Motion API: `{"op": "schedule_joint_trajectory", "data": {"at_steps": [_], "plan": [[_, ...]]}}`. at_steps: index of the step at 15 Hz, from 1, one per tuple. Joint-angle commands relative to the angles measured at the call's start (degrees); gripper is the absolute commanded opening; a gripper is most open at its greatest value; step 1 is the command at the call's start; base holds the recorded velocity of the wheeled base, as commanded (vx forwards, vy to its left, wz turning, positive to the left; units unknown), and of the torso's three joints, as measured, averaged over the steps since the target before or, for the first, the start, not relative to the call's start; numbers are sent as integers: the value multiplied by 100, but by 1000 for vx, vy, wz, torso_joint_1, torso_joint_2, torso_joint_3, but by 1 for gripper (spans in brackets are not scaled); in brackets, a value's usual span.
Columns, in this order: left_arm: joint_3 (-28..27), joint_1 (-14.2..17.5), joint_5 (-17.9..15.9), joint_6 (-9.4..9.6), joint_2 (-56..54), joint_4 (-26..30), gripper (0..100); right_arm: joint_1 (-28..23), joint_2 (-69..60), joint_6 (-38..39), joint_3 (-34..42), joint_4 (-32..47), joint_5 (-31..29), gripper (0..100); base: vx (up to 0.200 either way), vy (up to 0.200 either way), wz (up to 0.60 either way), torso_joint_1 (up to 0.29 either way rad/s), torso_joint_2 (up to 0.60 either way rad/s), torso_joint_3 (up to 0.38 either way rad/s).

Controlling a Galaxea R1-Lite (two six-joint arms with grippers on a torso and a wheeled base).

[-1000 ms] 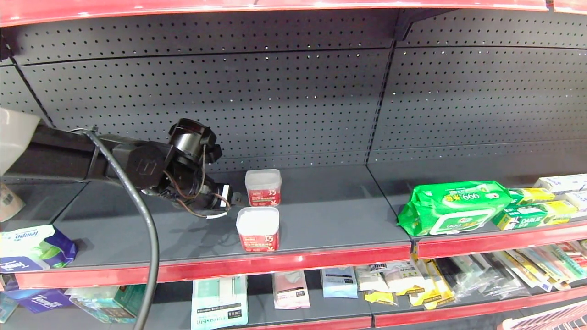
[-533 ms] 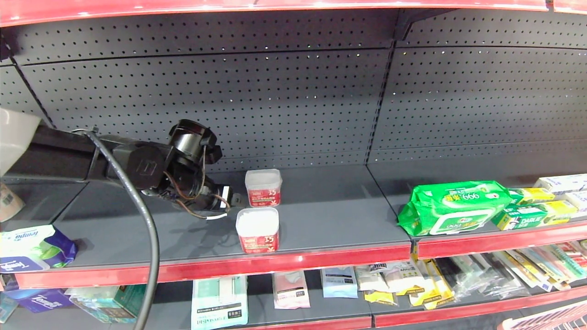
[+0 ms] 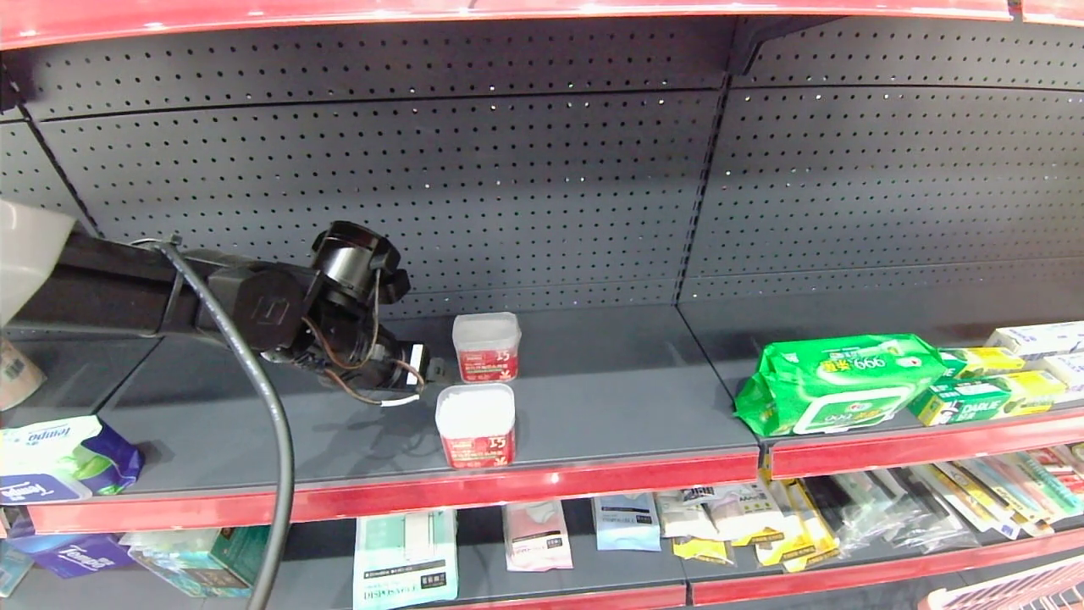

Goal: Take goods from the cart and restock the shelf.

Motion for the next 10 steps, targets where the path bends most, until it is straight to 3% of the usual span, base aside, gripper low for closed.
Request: {"op": "schedule_joint_trajectory", "data": {"at_steps": [1, 7, 10], "plan": [[8, -1, 2, -4, -13, -1, 100, 0, 1, -2, 1, -2, 1, 100, 0, 0, 0, 0, 0, 0], [-18, 149, 10, 5, -487, 157, 100, 0, 1, -2, 1, -2, 1, 100, 0, 0, 0, 0, 0, 0], [606, 149, 10, 75, -1217, 254, 100, 0, 1, -2, 1, -2, 1, 100, 0, 0, 0, 0, 0, 0]]}}
